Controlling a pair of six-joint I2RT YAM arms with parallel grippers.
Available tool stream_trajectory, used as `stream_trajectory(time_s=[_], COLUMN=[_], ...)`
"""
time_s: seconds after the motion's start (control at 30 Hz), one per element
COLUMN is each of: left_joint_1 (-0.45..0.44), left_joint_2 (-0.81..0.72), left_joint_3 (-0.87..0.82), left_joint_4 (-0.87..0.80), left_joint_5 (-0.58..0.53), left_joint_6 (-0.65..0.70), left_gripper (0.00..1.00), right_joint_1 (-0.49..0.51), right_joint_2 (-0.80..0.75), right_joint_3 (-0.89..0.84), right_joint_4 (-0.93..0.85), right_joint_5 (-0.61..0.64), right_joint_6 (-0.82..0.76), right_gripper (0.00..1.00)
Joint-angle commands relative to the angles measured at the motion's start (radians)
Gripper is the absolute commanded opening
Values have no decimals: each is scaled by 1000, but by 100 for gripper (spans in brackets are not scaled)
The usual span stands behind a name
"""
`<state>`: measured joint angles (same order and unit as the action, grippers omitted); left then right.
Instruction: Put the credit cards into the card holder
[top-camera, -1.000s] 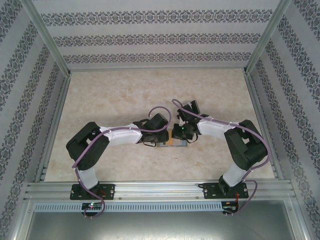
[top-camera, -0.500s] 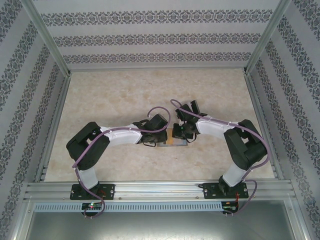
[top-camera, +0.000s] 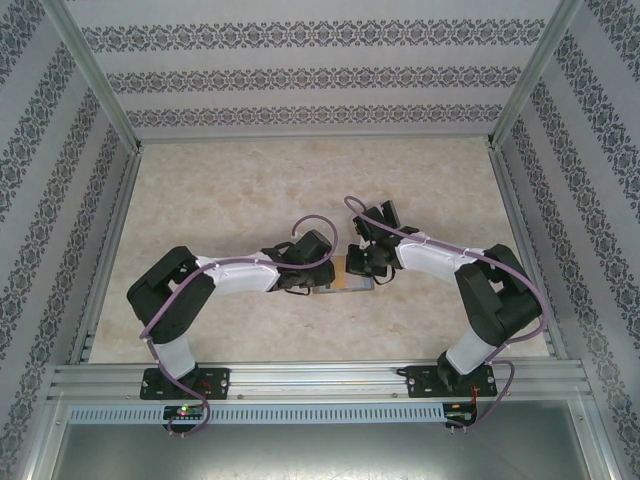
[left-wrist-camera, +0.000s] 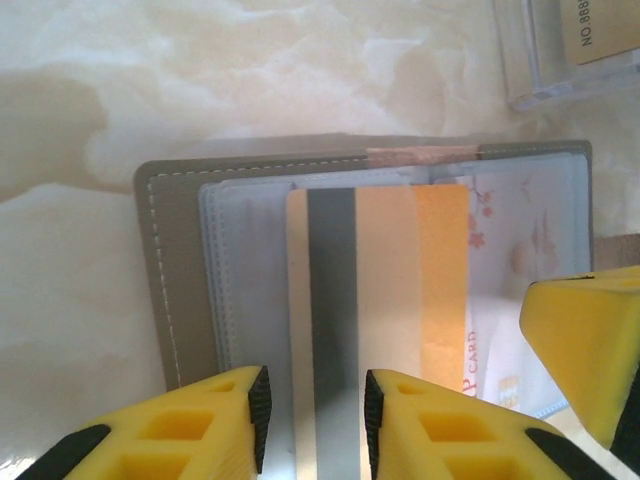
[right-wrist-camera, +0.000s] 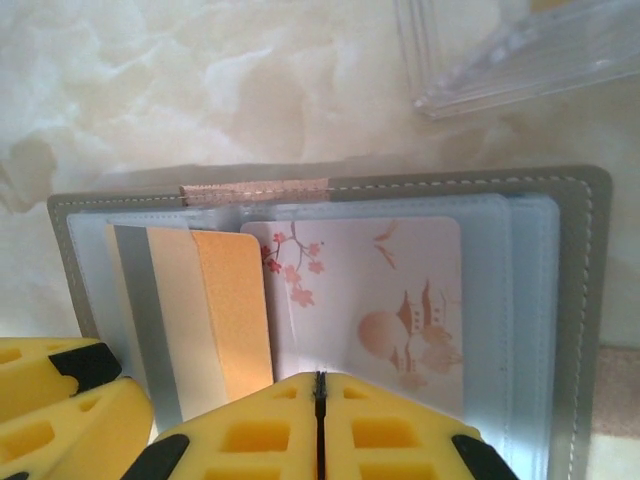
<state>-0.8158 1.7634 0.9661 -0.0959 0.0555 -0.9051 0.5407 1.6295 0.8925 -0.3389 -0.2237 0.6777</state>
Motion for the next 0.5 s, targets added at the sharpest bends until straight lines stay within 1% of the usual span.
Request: stream_trajectory(time_s=[0.0,0.1,0.33,0.47], left_joint_1=[12,12,16,30], left_joint_2=[-19,-22,-104,-148], left_joint_3=[-21,-37,-151,-181], left_joint_4=[-38,-33,127,148], left_joint_5=[-11,-14,-25,-42], left_joint_6=[11,-1,-29,-35], left_gripper=[34,36,53,55], right_joint_1=[3,4,5,4], right_joint_2=[9,23,32,53], right_joint_3=[-4,0,5,15], right_joint_4=[32,44,71,77], right_joint_5=[-37,-56,-91,-111], right_joint_6=[22,23,30,35], right_gripper=[8,8,8,8])
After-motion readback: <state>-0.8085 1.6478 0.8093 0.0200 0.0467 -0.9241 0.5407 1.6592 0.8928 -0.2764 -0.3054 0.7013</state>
